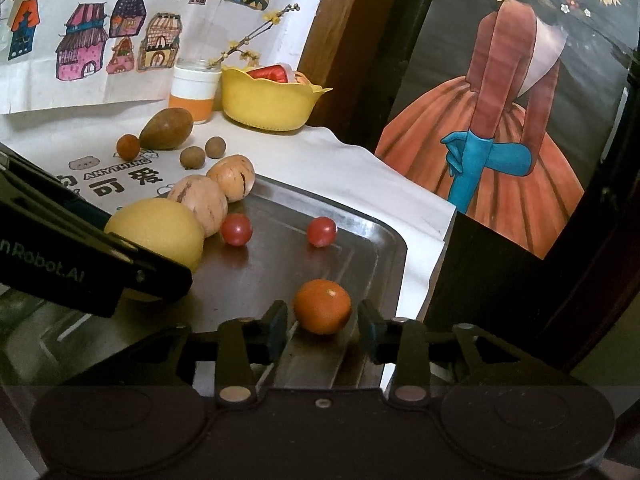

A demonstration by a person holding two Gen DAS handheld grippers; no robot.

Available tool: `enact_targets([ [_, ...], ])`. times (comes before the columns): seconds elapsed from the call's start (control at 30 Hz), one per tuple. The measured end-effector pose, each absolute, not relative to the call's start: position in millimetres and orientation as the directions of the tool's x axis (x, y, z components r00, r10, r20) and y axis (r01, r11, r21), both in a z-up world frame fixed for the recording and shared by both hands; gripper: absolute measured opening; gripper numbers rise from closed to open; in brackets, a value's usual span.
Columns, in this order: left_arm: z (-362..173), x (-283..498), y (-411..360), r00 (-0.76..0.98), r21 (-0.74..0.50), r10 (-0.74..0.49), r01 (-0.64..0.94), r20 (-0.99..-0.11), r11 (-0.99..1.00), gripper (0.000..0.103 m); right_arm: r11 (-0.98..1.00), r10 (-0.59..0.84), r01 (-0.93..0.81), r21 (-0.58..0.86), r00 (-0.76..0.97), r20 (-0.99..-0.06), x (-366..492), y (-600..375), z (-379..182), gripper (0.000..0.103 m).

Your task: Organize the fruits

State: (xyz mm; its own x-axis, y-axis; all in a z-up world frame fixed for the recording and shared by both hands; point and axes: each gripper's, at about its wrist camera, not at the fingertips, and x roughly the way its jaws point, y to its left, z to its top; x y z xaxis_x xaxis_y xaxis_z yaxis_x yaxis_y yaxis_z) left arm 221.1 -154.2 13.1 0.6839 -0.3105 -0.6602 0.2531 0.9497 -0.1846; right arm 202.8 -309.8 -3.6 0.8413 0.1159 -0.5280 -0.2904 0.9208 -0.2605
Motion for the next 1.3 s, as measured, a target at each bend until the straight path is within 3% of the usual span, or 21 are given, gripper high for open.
enact_targets([
  [0.73,34.7,164.3,-138.0,0.757,-0.181,-0.247,0.171,-0.605,0.968,0.100,0.933,0.147,-0.280,-0.226,0.869,-0.472,137.7,-308.0,16.2,0.102],
  [1.3,50.9,72.5,-92.7,0.810,-0.134,-0.145,0.083,-0.568,0.987,0.102,0.960,0.136,-0.239,-0.148,0.854,-0.501,32.4,-278.7,34.4,0.102],
])
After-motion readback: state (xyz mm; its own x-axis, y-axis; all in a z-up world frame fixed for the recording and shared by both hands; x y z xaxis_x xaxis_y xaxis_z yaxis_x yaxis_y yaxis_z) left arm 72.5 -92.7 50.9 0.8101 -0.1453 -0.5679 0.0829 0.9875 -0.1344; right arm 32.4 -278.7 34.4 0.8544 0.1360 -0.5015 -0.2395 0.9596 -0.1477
